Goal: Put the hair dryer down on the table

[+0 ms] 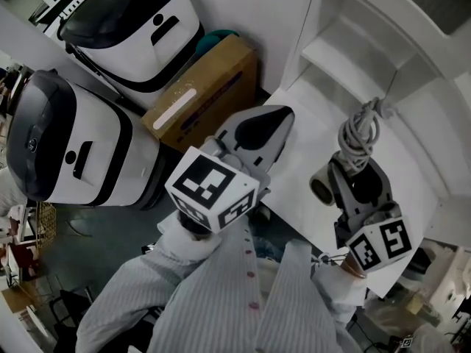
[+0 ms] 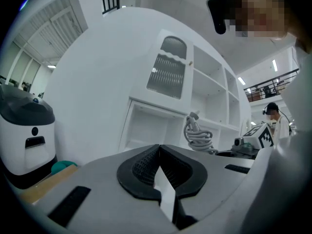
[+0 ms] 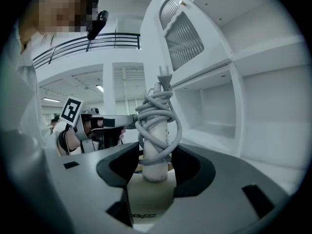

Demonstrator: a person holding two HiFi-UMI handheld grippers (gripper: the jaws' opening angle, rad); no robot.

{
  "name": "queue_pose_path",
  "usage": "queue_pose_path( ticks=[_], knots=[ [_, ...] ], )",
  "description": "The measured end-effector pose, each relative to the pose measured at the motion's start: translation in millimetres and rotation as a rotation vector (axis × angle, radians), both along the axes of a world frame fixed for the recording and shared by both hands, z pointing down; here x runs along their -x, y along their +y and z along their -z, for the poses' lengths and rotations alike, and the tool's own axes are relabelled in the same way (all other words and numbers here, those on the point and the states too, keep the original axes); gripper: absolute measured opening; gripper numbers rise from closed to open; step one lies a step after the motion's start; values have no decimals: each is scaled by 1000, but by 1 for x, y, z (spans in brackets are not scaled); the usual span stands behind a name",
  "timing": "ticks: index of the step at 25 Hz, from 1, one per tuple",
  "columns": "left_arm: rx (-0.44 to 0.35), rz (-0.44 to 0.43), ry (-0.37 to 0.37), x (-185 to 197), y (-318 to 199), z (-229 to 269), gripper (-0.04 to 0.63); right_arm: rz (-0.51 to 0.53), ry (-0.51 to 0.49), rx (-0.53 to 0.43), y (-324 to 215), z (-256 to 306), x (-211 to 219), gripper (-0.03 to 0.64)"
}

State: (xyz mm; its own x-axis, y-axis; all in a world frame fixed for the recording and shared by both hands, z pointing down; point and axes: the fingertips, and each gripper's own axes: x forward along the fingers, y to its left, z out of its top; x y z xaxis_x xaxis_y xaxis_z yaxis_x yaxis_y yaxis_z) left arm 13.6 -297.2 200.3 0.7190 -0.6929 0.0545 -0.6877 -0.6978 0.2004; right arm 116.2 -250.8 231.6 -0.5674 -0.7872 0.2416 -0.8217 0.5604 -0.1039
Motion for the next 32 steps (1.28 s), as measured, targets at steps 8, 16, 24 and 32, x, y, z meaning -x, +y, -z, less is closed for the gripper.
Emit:
queue_pose_path(
  ticks=[8, 16, 24, 32],
  knots=[
    [6, -66, -6, -11, 0, -7, 9, -45, 5, 2, 0, -3, -7, 204],
    [46, -99, -15, -22, -5, -26, 9, -61, 45, 28, -5, -16, -13, 204],
    [89, -111, -59, -38, -18, -58, 9, -51, 103, 86, -16, -49, -27, 204],
    [150, -128, -96, -35, -27, -104, 9, -40, 143, 157, -30, -94, -26, 204]
  ],
)
